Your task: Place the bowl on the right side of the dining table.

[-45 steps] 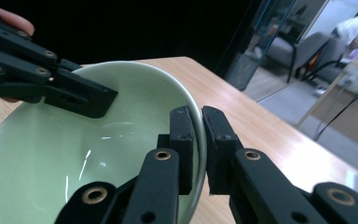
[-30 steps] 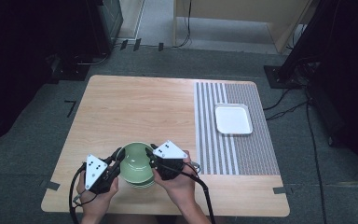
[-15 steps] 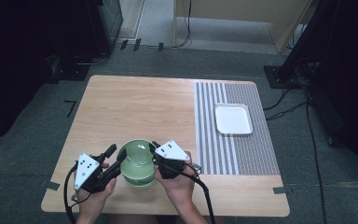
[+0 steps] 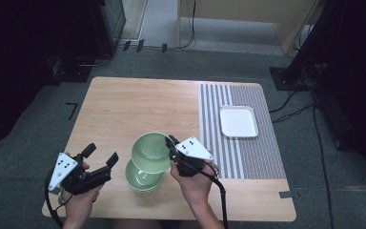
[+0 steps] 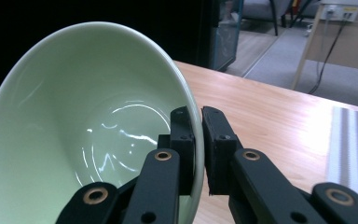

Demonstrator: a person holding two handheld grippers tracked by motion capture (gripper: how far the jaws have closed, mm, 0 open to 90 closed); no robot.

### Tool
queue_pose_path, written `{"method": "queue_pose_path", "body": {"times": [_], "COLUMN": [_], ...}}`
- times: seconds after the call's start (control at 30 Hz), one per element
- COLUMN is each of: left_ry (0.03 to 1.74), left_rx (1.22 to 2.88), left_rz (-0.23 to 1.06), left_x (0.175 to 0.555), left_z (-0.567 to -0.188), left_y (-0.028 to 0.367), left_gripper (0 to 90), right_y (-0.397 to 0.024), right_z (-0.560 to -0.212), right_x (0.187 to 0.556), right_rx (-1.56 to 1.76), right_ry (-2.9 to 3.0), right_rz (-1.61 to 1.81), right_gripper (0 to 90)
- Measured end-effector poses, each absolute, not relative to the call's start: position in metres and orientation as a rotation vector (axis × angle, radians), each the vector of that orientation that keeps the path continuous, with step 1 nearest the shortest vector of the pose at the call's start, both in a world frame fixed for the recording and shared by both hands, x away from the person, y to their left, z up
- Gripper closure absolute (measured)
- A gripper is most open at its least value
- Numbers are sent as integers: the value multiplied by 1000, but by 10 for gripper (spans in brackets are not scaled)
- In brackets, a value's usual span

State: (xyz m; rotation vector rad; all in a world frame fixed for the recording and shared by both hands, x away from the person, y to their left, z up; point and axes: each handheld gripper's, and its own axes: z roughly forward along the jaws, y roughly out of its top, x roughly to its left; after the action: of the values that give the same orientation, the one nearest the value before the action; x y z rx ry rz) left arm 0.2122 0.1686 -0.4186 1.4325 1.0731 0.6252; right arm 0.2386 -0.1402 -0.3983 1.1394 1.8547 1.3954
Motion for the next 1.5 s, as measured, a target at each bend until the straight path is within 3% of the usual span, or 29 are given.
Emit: {"method": "queue_pose_path", "body": {"times": [0.23, 0.33, 0.6, 0.97, 1.17, 1.5], "left_ry": [1291, 1336, 1493, 1564, 1575, 1574], "left_rx": [1464, 1495, 1654, 1830, 1890, 1891], "left_rz": [699, 689, 626, 594, 651, 653], "left_x": [233, 239, 255, 265, 267, 267], "left_z": [-448, -460, -493, -518, -519, -520], "left_y": [200, 207, 210, 203, 196, 195], "left_gripper": [79, 6, 0, 0, 0, 0], "right_y": [-161, -170, -190, -220, -232, -250], "right_z": [-391, -389, -387, -386, -386, -390], "right_x": [242, 244, 248, 255, 258, 267], "right_rx": [1178, 1189, 1222, 1289, 1313, 1358], "right_ry": [1799, 1788, 1748, 1685, 1664, 1627], "right_rz": [1402, 1398, 1368, 1344, 1329, 1302], "right_gripper": [844, 843, 841, 840, 840, 841]}}
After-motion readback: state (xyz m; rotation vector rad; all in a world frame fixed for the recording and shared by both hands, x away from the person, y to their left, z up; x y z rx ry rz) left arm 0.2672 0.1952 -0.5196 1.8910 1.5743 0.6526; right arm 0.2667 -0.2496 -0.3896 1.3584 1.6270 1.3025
